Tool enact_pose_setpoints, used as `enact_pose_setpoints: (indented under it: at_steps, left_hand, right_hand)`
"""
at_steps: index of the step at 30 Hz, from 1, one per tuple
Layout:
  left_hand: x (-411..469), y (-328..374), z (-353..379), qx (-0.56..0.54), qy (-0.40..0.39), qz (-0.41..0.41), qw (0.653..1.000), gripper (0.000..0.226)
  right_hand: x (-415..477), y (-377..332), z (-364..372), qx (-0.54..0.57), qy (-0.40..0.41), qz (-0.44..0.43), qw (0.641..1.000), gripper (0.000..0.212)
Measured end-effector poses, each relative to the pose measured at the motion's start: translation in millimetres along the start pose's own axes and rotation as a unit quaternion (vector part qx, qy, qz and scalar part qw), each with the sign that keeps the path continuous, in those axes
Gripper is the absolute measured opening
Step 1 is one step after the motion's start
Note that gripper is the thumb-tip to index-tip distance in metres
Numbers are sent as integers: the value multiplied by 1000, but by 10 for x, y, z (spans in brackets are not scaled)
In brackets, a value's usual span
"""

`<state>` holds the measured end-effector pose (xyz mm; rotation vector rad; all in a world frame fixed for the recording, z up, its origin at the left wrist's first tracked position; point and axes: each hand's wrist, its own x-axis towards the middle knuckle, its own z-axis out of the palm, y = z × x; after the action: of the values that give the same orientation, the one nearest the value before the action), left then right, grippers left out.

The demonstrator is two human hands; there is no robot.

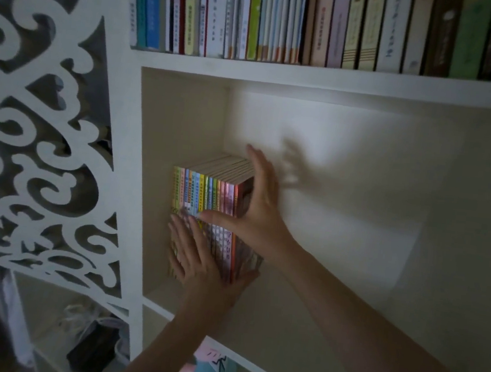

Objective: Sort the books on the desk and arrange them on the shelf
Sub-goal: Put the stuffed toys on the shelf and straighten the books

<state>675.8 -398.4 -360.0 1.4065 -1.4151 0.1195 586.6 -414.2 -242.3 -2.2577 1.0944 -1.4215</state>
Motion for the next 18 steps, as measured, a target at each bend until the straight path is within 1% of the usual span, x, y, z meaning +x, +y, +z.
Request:
enact_pose_setpoints:
  at_steps: [2, 4, 6, 8, 11, 15, 18]
  left_hand:
    - [-29, -18, 14, -11, -3, -14, 1000, 124]
    - [-64, -58, 42, -14, -9, -25, 1000, 124]
    - [-99, -87, 63, -16, -16, -26, 999, 126]
    - [-113, -102, 87, -17, -18, -20, 999, 126]
    - [-111, -116, 83, -25, -13, -24, 999, 130]
    - [-156, -144, 65, -39, -11, -26, 999, 127]
    - [-145, -171, 112, 2, -27, -32, 999, 125]
  right_hand:
    - [-117, 62, -38, 50, 12, 58, 997, 124]
    - [-214, 114, -57, 67, 12, 87, 994, 129]
    - [-297, 140, -52, 73, -10, 106, 992, 133]
    - [-364, 145, -30, 51, -29, 95, 994, 131]
    - [-433, 166, 15, 17, -34, 67, 997, 130]
    - [-482, 195, 13, 34, -41, 89, 995, 127]
    - [-479, 225, 55, 29, -47, 86, 995, 122]
